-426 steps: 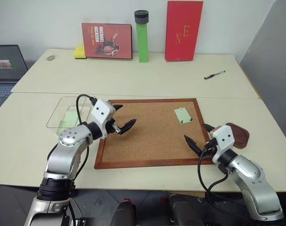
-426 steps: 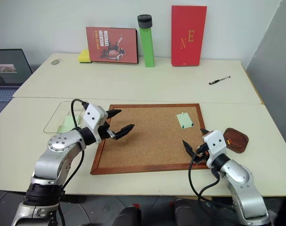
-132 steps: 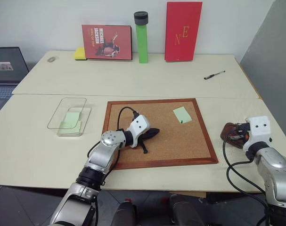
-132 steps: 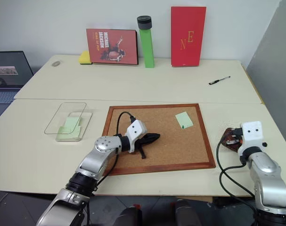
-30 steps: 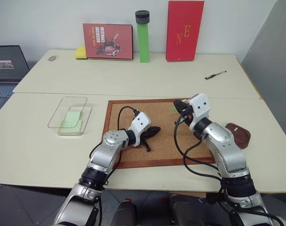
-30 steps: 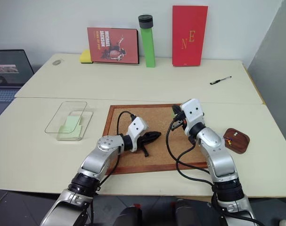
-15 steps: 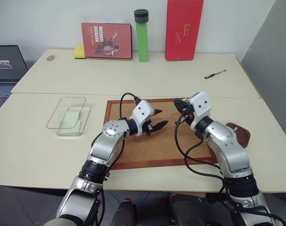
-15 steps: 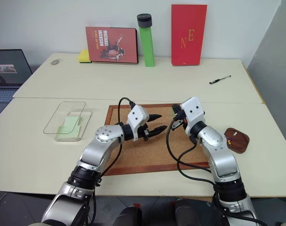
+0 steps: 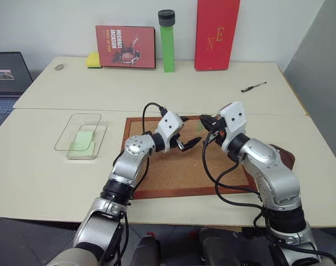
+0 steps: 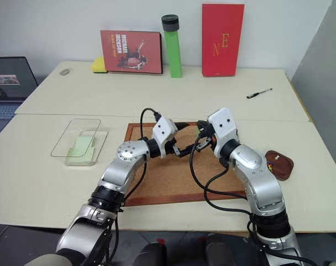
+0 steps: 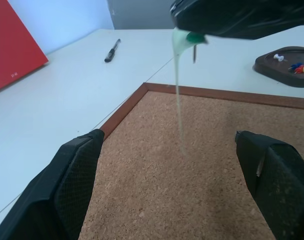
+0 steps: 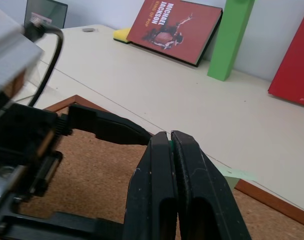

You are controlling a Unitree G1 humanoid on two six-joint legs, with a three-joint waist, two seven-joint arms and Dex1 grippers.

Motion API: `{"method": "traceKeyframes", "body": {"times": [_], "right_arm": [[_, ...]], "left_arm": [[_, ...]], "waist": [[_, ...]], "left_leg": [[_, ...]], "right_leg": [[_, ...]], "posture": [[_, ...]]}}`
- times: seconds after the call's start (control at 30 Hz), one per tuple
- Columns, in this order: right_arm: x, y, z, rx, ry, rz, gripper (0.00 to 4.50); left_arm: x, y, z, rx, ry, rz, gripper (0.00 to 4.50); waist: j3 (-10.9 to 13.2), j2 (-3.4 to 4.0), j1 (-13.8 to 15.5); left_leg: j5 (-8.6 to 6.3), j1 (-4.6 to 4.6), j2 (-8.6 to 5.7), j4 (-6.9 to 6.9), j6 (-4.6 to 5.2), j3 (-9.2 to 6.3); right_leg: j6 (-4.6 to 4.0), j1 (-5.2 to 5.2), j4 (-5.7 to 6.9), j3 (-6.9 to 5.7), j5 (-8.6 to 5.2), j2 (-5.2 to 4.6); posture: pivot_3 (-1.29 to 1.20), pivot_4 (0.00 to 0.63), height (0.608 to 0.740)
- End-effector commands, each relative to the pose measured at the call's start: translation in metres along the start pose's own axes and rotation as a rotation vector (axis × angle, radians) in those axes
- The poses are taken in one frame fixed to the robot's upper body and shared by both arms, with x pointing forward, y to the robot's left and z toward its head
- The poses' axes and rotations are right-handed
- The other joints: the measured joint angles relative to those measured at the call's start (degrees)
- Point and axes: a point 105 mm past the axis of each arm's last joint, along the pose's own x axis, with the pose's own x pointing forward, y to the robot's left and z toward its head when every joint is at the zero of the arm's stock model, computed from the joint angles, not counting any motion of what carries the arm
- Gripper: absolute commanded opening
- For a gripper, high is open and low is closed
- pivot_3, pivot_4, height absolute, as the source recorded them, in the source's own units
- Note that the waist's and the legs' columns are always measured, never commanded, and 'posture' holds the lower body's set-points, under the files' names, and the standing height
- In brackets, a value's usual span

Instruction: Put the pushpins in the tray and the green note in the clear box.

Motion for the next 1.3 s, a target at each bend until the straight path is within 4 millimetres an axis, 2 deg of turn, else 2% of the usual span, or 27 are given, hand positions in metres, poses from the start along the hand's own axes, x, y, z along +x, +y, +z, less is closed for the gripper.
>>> {"method": "traceKeyframes", "body": {"times": [0.03,0.23,0.4,0.63,0.93,1.13,1.3], "right_arm": [[-0.003,0.001,0.020,-0.014,-0.062,-0.002,0.00],[-0.002,0.002,0.022,0.000,-0.067,-0.012,0.00],[-0.002,0.001,0.022,-0.002,-0.066,-0.017,0.00],[-0.001,0.003,0.022,0.003,-0.069,-0.018,0.00],[-0.002,0.003,0.021,0.006,-0.067,-0.021,0.00],[-0.002,0.002,0.022,0.004,-0.068,-0.028,0.00],[-0.004,0.001,0.031,0.021,-0.095,-0.039,0.00]], "left_arm": [[0.011,0.002,0.016,0.052,-0.050,0.013,4.45],[0.021,0.002,0.018,0.032,-0.065,0.021,4.45],[0.023,0.003,0.016,-0.001,-0.063,0.013,3.58],[0.025,0.001,0.014,-0.009,-0.060,-0.005,1.92],[0.025,-0.001,0.012,-0.024,-0.059,-0.015,0.07],[0.024,-0.003,0.009,-0.023,-0.051,-0.027,0.01],[0.022,-0.005,0.004,-0.016,-0.030,-0.029,0.01]], "waist": [[0.0,0.00,0.0],[0.0,0.00,-0.1],[0.0,0.00,-0.1],[0.0,0.00,0.0],[0.0,0.00,0.0],[0.0,0.00,0.0],[0.0,0.00,0.0]], "left_leg": [[0.00,-0.01,0.00,0.00,0.00,0.00],[0.00,-0.04,-0.01,-0.01,0.00,-0.01],[0.00,-0.03,-0.01,-0.01,0.00,-0.01],[0.00,-0.04,-0.01,-0.01,0.00,-0.01],[0.00,-0.03,-0.01,-0.01,0.00,-0.02],[0.00,-0.03,-0.01,0.00,0.00,-0.02],[0.00,-0.03,-0.01,0.00,0.00,-0.02]], "right_leg": [[0.00,0.00,0.00,0.00,0.00,0.00],[0.00,-0.02,-0.03,-0.02,0.00,0.00],[0.00,-0.02,0.00,-0.02,0.00,0.00],[0.00,-0.02,-0.01,-0.02,0.00,0.00],[0.00,-0.02,0.00,-0.02,0.00,0.00],[0.00,-0.02,0.01,-0.02,0.00,0.00],[0.00,-0.02,0.02,-0.02,0.00,0.00]], "posture": [[0.00,0.150,0.740],[0.00,0.150,0.740],[0.00,0.150,0.740],[0.00,0.150,0.740],[0.00,0.150,0.740],[0.00,0.150,0.740],[0.00,0.150,0.740]]}}
